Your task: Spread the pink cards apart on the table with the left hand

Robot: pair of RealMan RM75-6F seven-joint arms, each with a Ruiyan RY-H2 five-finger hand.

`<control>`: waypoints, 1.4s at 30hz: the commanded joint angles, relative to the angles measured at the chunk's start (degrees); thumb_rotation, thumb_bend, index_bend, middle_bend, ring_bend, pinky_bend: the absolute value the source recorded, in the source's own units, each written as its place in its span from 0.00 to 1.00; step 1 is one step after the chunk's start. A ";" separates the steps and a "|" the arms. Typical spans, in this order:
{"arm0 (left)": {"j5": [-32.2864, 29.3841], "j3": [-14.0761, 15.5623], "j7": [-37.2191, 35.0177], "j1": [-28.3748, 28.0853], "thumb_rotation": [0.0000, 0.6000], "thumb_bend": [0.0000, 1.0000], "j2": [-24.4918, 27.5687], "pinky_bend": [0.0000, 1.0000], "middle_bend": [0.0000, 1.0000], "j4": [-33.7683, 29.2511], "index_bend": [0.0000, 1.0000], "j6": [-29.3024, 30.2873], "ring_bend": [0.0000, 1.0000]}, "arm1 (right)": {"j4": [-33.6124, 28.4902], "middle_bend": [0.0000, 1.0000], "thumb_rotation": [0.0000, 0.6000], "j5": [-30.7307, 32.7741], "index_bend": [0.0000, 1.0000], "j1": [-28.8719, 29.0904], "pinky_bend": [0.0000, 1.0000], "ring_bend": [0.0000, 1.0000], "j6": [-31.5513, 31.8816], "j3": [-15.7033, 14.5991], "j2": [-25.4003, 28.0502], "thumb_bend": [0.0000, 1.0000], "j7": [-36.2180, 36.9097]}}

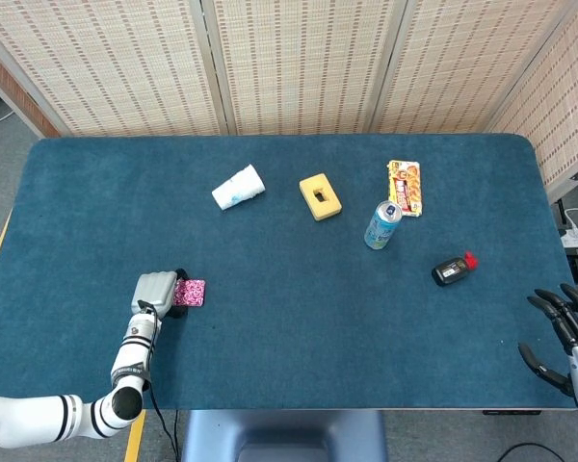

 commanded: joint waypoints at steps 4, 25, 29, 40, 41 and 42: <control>0.41 -0.14 -0.11 0.19 1.00 0.31 0.31 0.98 1.00 -0.30 0.38 0.13 1.00 | 0.05 0.18 1.00 0.01 0.21 -0.03 0.28 0.08 0.06 0.02 -0.04 0.19 0.03; 12.58 4.61 -4.46 5.86 1.00 0.31 6.73 0.99 1.00 -3.62 0.48 3.25 1.00 | -0.38 0.18 1.00 0.23 0.21 0.07 0.28 0.08 -0.37 0.02 0.21 0.19 -0.02; 15.92 6.37 -6.85 8.11 1.00 0.31 8.37 0.99 1.00 -2.22 0.48 3.13 1.00 | -0.40 0.18 1.00 0.24 0.21 0.09 0.28 0.08 -0.41 0.02 0.24 0.19 0.04; 18.63 8.06 -10.84 12.04 1.00 0.31 8.10 0.99 1.00 4.48 0.48 0.15 1.00 | -0.46 0.18 1.00 0.13 0.21 0.10 0.28 0.08 -0.45 -0.01 0.06 0.19 -0.44; 18.41 8.03 -10.71 12.18 1.00 0.31 7.87 0.99 1.00 4.92 0.48 -0.05 1.00 | -0.46 0.18 1.00 0.19 0.21 0.09 0.28 0.08 -0.40 0.03 0.05 0.19 -0.40; 18.07 7.91 -10.63 12.35 1.00 0.31 7.61 0.99 1.00 5.34 0.47 -0.34 1.00 | -0.43 0.18 1.00 0.25 0.21 0.07 0.28 0.08 -0.35 0.07 0.02 0.19 -0.38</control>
